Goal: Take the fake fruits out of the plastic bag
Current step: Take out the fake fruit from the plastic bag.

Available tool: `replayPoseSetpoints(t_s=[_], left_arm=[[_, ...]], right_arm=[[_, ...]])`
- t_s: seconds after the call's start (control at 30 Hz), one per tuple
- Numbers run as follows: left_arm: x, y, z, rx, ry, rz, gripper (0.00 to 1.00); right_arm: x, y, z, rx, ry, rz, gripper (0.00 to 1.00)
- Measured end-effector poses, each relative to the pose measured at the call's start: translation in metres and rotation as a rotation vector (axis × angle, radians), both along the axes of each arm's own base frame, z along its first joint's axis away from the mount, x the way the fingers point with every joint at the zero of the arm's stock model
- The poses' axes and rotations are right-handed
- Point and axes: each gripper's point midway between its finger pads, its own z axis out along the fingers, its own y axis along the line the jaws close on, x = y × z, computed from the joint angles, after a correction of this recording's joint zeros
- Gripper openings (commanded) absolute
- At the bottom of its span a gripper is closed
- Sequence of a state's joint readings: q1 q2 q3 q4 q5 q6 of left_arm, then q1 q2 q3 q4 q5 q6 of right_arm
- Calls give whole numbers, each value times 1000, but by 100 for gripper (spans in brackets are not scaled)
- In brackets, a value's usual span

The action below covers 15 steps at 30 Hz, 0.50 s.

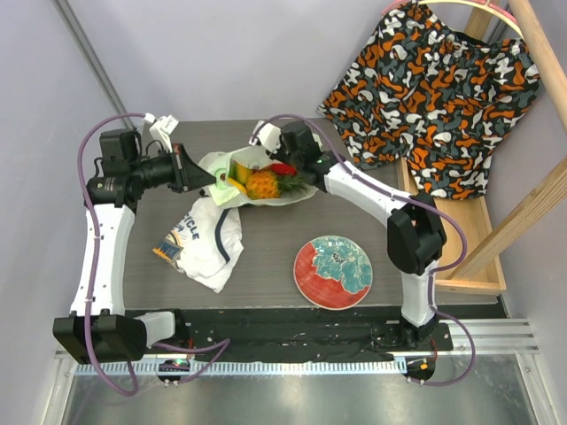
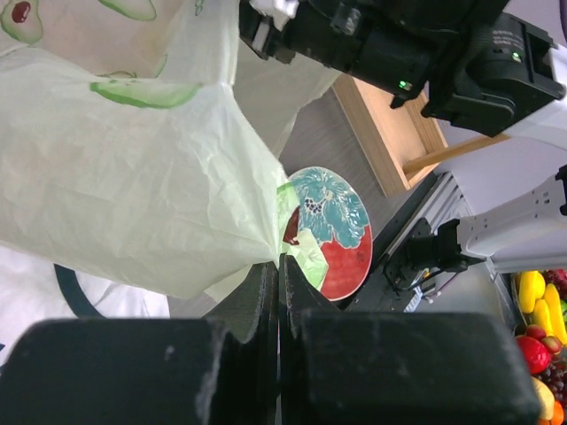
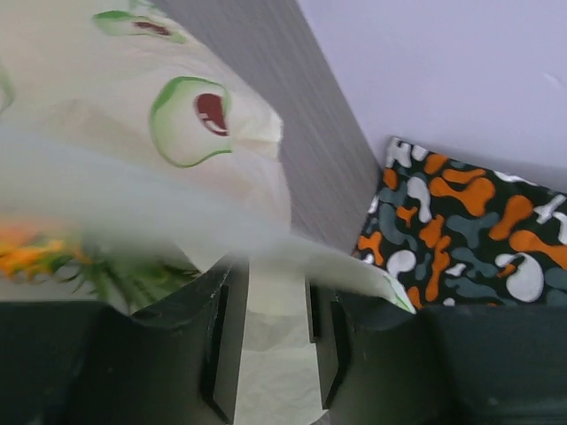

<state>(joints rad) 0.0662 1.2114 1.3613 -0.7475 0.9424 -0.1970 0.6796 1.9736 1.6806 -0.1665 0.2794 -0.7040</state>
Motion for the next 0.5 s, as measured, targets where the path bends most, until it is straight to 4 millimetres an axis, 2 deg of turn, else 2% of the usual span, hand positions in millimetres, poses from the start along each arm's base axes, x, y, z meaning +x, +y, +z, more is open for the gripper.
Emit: replayPoseSetpoints(t_s=[0.13,0.33,0.43,0.5], left_arm=[[5,0,-1,-7,6,4,3],[8,0,2,-18,2,12,3],[10,-1,3,-26,6,17,3],[12,-1,2,-32,13,20,3]], right_arm=[[-26,8,-13,-16,81,103,42],[-83,13,-50,-57,258,279,43],[-106,15,-48,-46,308,364,42],[-116,19,-37,-35,301,415,40]])
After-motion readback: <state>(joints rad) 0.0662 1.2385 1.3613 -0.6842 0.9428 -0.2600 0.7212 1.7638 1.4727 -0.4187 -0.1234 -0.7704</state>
